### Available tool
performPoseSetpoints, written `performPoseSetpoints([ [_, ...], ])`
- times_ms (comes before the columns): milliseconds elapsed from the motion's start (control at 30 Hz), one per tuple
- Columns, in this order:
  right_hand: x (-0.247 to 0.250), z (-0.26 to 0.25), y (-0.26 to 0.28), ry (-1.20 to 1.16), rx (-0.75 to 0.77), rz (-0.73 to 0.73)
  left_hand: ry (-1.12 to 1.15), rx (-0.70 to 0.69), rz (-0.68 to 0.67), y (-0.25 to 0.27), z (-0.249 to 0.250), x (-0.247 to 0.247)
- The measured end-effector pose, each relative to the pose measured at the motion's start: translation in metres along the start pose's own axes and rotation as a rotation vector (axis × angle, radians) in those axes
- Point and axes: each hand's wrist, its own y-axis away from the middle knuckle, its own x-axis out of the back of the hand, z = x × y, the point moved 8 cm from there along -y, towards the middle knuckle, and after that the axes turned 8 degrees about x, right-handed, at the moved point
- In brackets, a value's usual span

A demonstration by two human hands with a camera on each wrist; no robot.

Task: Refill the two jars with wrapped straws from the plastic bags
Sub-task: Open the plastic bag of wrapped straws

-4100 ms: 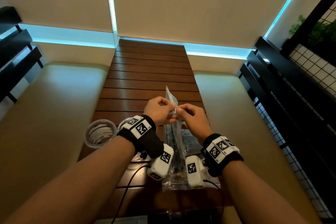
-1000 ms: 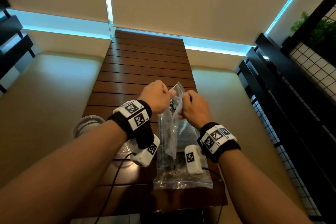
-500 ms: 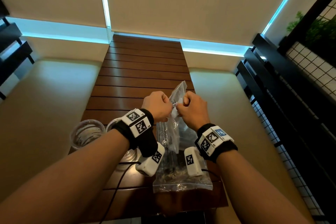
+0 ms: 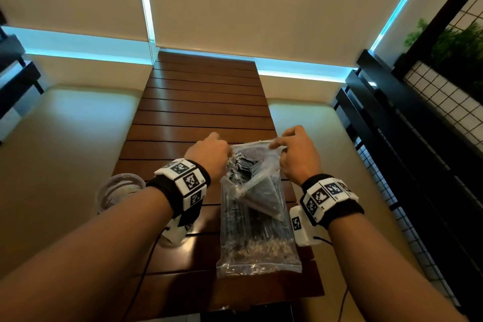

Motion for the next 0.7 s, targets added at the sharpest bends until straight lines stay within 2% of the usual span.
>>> performPoseSetpoints([
  [133, -0.005, 0.008, 0.001, 0.040, -0.056, -0.113, -0.005, 0.101, -0.046, -0.007, -0.009, -0.003],
  [200, -0.008, 0.002, -0.002, -0.002, -0.053, -0.163, 0.062, 0.087, -0.043, -0.010, -0.003, 0.000],
  [267, 0.001, -0.003, -0.007, -0.056, -0.049, -0.086, 0.115, 0.048, 0.077, -0.011, 0.007, 0.016],
  [367, 0.029, -0.002, -0.010, -0.183, -0.036, 0.155, 0.152, -0.076, 0.315, -0.005, 0.022, 0.054],
  [433, 0.041, 0.002, -0.006, -0.230, -0.018, 0.259, 0.138, -0.183, 0.403, 0.001, 0.029, 0.066],
  [500, 0.039, 0.011, 0.002, -0.263, -0.043, 0.290, 0.051, -0.256, 0.435, 0.006, 0.035, 0.063],
  [567, 0.017, 0.027, 0.011, -0.215, -0.146, 0.163, -0.018, -0.273, 0.358, 0.007, 0.039, 0.044],
  [633, -0.020, 0.040, 0.021, -0.031, -0.220, -0.165, -0.036, -0.256, 0.237, 0.006, 0.039, 0.018],
  [667, -0.039, 0.042, 0.027, 0.052, -0.213, -0.341, -0.017, -0.234, 0.192, 0.004, 0.036, 0.008],
  [700, -0.052, 0.041, 0.032, 0.087, -0.188, -0.458, 0.009, -0.215, 0.152, 0.001, 0.032, -0.001],
])
